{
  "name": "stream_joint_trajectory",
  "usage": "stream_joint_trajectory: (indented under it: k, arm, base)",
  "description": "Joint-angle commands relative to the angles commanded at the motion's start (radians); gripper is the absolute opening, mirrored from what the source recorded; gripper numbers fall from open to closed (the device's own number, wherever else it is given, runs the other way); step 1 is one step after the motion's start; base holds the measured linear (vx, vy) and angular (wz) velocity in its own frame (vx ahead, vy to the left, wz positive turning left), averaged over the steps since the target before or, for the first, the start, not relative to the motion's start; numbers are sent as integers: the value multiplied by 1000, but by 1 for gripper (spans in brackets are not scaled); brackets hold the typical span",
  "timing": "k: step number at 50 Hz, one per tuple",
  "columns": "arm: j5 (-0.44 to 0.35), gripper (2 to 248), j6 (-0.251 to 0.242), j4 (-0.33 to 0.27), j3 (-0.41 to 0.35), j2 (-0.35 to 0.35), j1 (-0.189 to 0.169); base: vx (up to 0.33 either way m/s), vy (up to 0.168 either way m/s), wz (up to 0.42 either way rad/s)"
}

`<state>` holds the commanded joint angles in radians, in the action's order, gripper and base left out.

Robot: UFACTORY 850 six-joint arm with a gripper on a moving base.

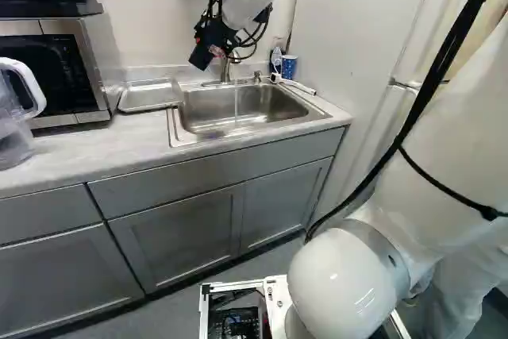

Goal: Rinse the cup and place it in the tray

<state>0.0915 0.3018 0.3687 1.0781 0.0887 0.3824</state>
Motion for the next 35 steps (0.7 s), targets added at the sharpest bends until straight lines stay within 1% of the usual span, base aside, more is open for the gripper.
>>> stream_joint_trajectory:
  k: [35]
  arm:
    - [0,120,-368,0,0,0,0]
  base:
    - [0,0,0]
